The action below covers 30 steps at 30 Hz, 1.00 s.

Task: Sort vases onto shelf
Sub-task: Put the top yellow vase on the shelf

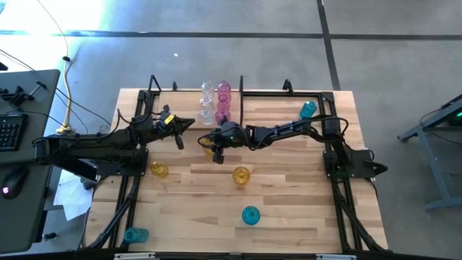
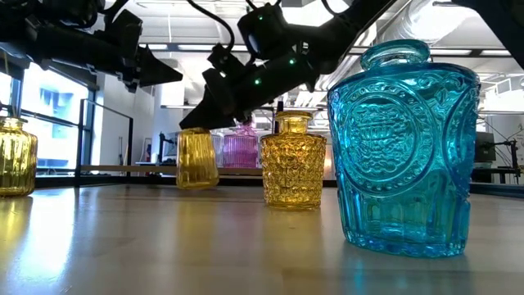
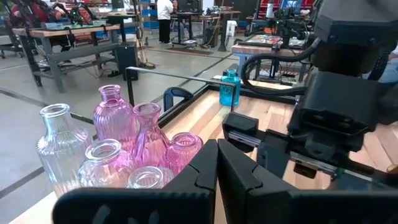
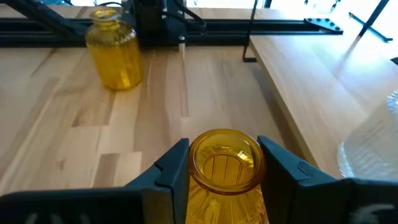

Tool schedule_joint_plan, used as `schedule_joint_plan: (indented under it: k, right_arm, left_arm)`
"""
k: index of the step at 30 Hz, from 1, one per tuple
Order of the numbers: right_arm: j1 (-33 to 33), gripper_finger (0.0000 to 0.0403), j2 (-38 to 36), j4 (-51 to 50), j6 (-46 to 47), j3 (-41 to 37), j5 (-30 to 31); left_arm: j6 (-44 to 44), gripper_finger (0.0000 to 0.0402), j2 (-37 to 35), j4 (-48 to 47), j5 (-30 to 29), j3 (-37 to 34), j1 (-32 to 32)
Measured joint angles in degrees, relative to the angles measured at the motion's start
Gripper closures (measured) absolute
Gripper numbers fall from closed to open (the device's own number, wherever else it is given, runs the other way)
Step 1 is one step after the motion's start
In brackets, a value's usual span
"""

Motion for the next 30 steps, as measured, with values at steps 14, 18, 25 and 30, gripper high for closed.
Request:
schedule_joint_plan:
  k: [14, 18, 25, 30]
  right_arm:
    - [-0.4, 0.0220, 0.0, -1.8, 1.6, 0.0, 0.9]
    - [-0.4, 0.0189, 0.0, -1.8, 1.6, 0.0, 1.1]
    - [-0.4, 0.0182, -1.7, -1.1, -0.6, -0.1, 1.2]
    - [0.3, 0.0193, -8.0, -3.6, -3.8, -0.1, 2.3]
  left_arm:
    - [-0.5, 0.0401, 0.0, -0.2, 0.5, 0.0, 0.0]
    - [-0.5, 0.0401, 0.0, -0.4, 1.1, 0.0, 0.0]
    - [-1.5, 0.0401, 0.0, -0.8, 5.2, 0.0, 0.0]
    - [-2.9, 0.0401, 0.0, -2.8, 7.7, 0.0, 0.0]
